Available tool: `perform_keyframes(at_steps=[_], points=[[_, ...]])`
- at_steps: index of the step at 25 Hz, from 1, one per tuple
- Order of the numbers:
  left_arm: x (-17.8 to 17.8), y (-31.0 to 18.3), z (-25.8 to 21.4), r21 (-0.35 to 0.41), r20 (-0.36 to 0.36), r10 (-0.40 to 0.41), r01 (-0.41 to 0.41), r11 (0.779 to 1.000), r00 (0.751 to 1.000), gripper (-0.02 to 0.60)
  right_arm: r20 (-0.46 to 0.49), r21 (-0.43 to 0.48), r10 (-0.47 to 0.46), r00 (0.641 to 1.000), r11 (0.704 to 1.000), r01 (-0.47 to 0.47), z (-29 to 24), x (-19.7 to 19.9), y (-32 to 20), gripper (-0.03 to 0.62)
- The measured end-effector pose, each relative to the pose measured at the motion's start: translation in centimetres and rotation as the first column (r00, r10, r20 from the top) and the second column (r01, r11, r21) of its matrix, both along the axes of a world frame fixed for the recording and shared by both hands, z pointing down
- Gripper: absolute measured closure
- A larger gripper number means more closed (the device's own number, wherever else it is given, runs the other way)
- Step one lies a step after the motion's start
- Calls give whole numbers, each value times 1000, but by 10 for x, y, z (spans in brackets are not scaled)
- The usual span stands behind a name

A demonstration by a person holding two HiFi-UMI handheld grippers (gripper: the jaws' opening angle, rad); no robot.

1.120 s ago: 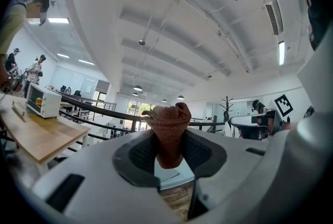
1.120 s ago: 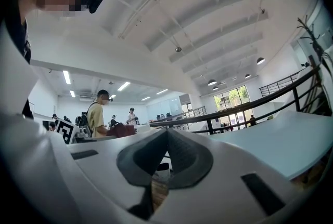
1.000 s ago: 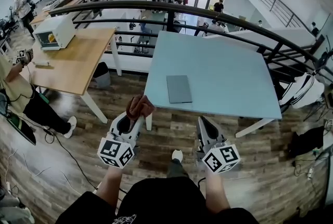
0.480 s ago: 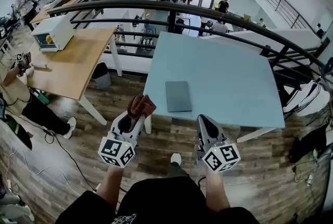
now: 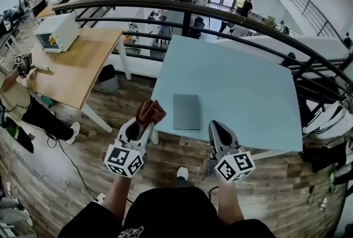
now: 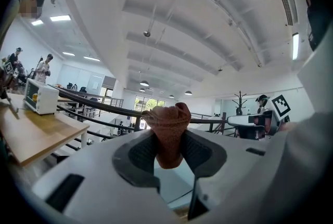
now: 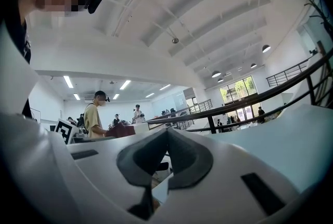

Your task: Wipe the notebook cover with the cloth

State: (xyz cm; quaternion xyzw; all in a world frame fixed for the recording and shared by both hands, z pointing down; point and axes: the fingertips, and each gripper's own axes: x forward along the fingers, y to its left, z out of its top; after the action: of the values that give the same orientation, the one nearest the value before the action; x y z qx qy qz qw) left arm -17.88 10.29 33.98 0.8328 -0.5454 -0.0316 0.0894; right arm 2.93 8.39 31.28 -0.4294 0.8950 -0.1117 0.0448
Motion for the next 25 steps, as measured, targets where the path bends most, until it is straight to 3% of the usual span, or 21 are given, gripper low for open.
perform_keyframes(at_steps=[13, 25], points=[[57, -73, 2, -7, -8, -35, 35, 999, 999, 456, 21, -32, -52, 998, 998, 53, 16, 54, -83, 589], [75, -95, 18, -31, 22, -86, 86, 996, 996, 454, 53, -50, -128, 990, 990, 130, 35, 68, -114, 588]])
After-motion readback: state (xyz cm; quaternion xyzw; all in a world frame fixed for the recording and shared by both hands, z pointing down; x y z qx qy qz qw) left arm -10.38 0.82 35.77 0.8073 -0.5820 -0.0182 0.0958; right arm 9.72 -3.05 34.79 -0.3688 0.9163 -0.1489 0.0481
